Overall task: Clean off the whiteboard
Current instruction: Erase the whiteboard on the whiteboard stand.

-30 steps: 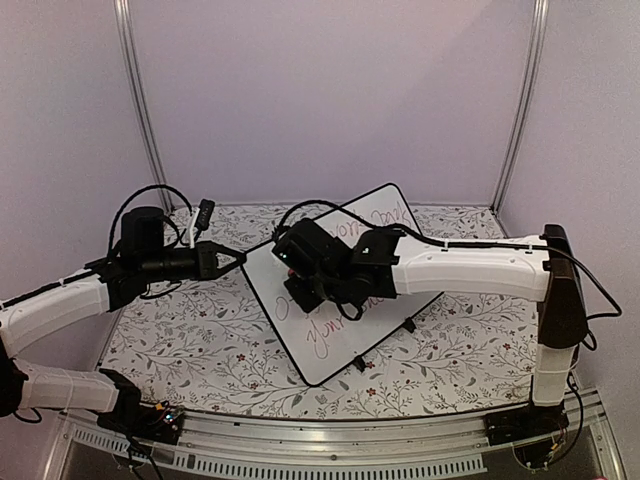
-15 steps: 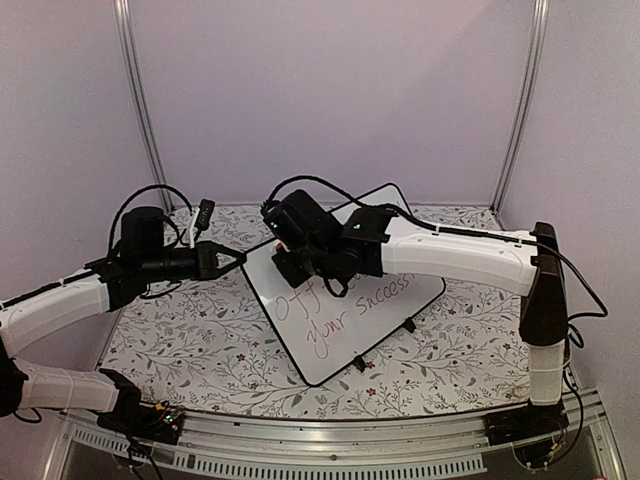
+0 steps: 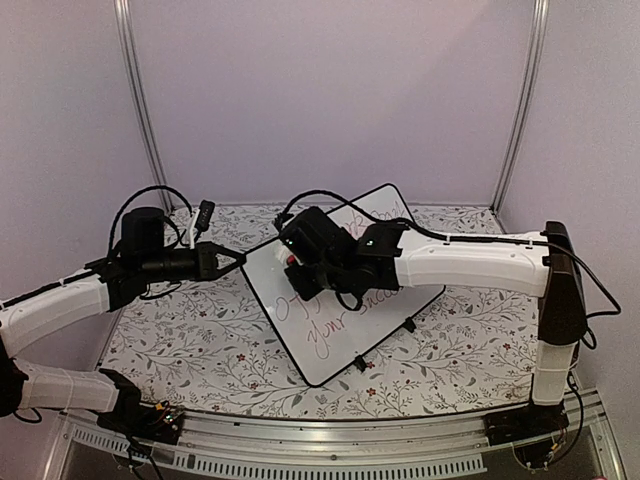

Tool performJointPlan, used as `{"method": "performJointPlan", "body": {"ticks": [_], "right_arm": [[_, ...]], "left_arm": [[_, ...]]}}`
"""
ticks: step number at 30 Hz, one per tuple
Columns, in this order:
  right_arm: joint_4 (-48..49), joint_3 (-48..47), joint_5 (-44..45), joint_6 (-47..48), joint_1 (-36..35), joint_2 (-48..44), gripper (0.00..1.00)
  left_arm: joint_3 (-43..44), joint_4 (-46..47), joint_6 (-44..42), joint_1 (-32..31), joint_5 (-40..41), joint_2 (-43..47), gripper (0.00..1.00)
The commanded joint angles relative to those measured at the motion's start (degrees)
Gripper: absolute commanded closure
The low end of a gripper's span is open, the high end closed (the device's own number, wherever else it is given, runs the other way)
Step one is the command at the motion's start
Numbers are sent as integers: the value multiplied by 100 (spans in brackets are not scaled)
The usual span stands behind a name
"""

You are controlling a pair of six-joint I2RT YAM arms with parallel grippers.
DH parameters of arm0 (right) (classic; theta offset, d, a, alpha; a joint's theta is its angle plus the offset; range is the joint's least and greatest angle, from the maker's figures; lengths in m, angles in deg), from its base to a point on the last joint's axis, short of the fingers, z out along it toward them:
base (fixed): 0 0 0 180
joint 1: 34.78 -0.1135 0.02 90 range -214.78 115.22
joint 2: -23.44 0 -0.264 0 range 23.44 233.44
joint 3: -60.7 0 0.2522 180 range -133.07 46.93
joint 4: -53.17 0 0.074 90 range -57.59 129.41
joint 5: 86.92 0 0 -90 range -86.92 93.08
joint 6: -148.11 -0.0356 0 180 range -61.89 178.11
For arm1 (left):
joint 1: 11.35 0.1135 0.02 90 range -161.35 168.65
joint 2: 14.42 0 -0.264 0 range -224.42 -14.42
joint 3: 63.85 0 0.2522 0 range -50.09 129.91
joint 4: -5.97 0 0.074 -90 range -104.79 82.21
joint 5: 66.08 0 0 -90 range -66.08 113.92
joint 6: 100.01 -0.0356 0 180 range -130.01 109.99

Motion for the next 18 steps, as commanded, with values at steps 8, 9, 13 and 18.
{"method": "performJointPlan", "body": {"ticks": [8, 9, 13, 18], "right_arm": [[-417, 680, -199, -345, 102, -122, 96], [-405, 668, -197, -351, 102, -116, 96], [-376, 485, -91, -305, 101, -43, 96], [-384, -30, 112, -161, 143, 172, 96]], "left_arm": [[-45, 288, -172, -74, -549, 95, 100], [-35, 288, -172, -80, -550, 100, 100], [-38, 289, -172, -74, -556, 96, 100], [-40, 296, -173, -76, -568, 102, 100]]}}
